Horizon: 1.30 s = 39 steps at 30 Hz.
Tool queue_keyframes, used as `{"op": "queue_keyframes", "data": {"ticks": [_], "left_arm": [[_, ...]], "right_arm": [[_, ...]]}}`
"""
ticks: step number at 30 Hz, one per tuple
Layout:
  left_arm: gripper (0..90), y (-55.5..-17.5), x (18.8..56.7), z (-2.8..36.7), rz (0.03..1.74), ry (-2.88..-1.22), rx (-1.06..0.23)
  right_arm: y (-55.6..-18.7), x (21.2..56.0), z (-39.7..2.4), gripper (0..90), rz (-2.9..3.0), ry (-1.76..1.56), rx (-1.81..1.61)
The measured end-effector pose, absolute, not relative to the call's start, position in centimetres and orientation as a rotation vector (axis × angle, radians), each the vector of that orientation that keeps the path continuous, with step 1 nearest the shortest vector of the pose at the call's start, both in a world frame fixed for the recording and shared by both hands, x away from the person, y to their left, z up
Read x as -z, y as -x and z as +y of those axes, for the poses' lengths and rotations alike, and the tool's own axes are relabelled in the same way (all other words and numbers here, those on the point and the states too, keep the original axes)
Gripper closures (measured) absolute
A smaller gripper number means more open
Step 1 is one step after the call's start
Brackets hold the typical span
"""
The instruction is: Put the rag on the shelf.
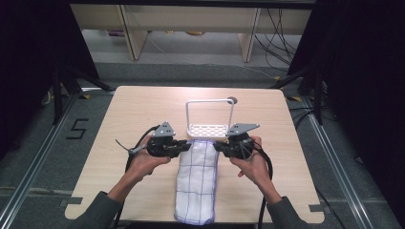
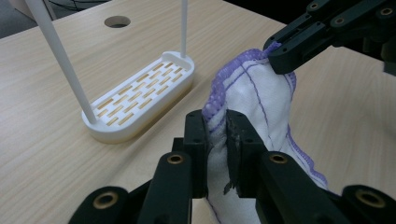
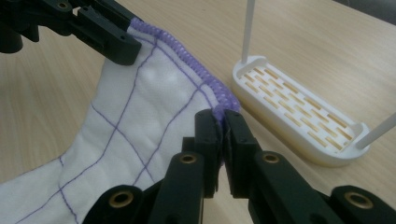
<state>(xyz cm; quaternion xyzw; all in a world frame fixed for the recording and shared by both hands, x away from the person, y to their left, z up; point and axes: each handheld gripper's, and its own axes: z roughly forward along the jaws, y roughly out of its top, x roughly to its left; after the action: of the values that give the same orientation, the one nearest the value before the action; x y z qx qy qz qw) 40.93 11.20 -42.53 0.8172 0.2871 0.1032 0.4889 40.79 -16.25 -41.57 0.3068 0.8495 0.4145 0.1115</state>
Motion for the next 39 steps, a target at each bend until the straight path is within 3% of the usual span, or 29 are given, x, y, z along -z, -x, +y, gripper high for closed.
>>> {"op": "queue_keyframes", "data": {"ticks": [6, 17, 25, 39], "left_arm": [[79.3, -40.3, 40.9, 11.4, 0.670, -1.964, -0.247], [79.8, -39.8, 34.7, 11.7, 0.619, -1.878, -0.252], [80.2, -41.2, 30.5, 11.3, 0.627, -1.854, -0.282], [80.1, -46.0, 26.9, 10.0, 0.690, -1.828, -0.342]], "right_arm": [[-40.8, 40.3, -16.4, 85.5, 2.480, -0.864, -1.243], [-39.8, 34.2, -17.1, 85.8, 2.372, -0.763, -1.324], [-40.7, 29.0, -17.5, 85.9, 2.288, -0.754, -1.339], [-44.8, 24.8, -17.9, 85.8, 2.222, -0.800, -1.308]]}}
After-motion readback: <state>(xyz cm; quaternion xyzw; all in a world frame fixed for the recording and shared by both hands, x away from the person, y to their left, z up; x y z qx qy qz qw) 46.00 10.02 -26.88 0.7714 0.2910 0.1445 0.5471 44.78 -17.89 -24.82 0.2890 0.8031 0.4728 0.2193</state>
